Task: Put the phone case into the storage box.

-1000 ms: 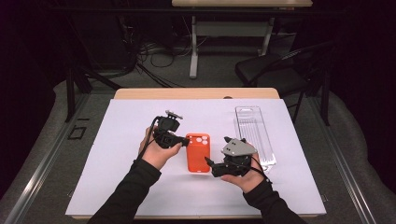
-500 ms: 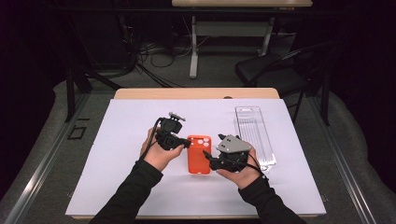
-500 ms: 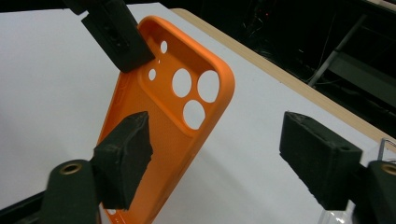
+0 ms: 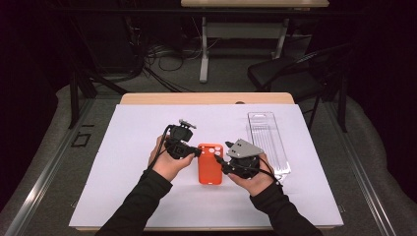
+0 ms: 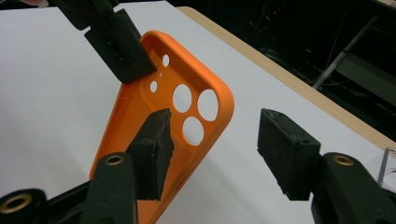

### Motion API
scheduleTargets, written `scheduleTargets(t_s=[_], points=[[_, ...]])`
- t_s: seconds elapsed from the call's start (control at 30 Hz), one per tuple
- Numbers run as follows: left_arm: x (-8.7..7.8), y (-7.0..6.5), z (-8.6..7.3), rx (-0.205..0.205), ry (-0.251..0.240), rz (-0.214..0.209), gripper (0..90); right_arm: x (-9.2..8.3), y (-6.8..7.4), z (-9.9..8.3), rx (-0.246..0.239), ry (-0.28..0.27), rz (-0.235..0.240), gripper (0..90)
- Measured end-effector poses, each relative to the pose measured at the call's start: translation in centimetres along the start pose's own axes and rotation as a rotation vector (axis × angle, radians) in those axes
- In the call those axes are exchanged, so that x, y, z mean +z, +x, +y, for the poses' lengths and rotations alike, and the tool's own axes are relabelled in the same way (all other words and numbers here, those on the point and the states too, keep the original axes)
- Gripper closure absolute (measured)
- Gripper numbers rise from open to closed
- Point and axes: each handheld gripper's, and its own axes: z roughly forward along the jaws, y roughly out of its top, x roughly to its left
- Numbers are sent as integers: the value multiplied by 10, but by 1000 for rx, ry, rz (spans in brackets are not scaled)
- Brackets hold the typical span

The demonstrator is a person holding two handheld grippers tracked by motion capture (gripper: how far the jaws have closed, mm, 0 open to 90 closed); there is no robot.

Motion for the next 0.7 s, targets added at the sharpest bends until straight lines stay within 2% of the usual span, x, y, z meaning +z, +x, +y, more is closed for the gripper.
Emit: scheduleTargets(t_s=[0.17,0.27,0.43,0.7], points=[[0,0,0,-1,1,2,851,0,0,3,8,24,-10,456],[-1,0,0,-3,0,1,851,-1,-1,5,-6,33,-31,480],[-1,-1,0,3,5,10,851,-1,-2,9,-14,19,-32,519],[1,-3,0,6,8,14,851,1,-3,10,-2,28,-24,556]])
